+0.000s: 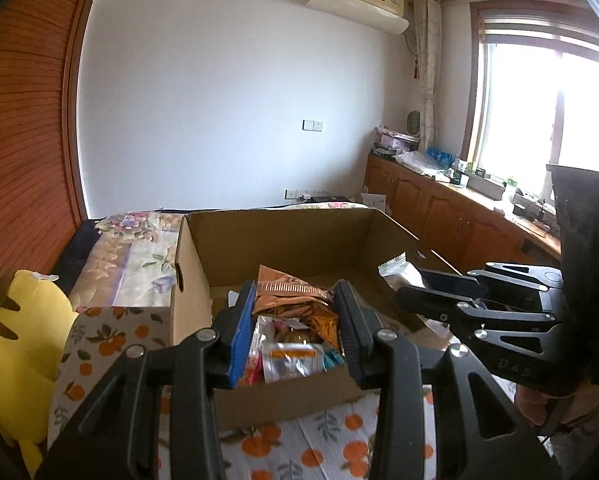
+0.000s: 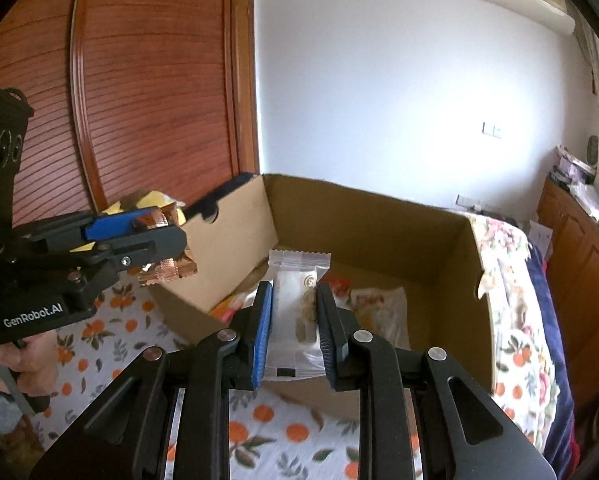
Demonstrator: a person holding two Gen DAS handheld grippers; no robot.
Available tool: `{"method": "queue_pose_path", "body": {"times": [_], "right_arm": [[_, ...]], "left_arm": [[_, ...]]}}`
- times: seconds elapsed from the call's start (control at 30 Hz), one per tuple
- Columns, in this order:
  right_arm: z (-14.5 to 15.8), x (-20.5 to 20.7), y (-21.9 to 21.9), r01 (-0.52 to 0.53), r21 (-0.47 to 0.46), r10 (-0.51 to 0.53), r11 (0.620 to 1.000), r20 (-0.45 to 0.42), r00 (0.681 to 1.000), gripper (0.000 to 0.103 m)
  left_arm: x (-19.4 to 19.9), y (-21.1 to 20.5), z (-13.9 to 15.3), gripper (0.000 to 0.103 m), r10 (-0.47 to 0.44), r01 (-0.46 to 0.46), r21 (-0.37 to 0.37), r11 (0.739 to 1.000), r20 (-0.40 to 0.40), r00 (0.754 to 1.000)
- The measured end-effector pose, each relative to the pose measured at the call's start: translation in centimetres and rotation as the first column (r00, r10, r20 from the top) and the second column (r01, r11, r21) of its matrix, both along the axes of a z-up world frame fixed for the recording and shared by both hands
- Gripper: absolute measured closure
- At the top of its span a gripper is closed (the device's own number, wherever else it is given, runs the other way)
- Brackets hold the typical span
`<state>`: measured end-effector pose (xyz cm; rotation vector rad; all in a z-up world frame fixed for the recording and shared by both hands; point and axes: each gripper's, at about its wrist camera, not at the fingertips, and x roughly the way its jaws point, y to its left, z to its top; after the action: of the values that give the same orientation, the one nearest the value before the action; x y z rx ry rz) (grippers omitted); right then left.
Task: Organize snacks
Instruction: 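Lift both snacks and carry them over the cardboard box, then lower both snacks into the box and open both tools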
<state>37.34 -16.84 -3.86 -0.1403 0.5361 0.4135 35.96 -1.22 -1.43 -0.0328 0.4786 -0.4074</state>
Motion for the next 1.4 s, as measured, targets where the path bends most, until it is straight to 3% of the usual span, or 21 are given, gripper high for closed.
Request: {"method": "queue_pose_path", "body": {"times": [0.9, 1.1, 1.4], "right_arm": [[-3.9, 4.8, -3.1, 0.073, 0.035, -0.071, 0.997, -0.046, 0.996, 0.082], [-4.5, 5.1, -4.0, 0.071, 0.088, -0.065, 0.994, -0.065, 0.996, 0.076], [-4.5, 4.9, -4.2, 0.075, 0.086, -0.071, 0.993, -0.050, 0.996, 0.071]], "left_arm": [[5.3, -1.8, -4.8, 0.063, 0.004, -0.002, 0.022, 1.000, -0.077, 0.997], [5.2, -2.6, -5.5, 0.059, 0.005, 0.000, 0.071, 0.997, -0.064, 0.998], [4.9, -2.9, -5.3, 0.053, 0.003, 0.002, 0.075, 0.997, -0.063, 0.998]]}}
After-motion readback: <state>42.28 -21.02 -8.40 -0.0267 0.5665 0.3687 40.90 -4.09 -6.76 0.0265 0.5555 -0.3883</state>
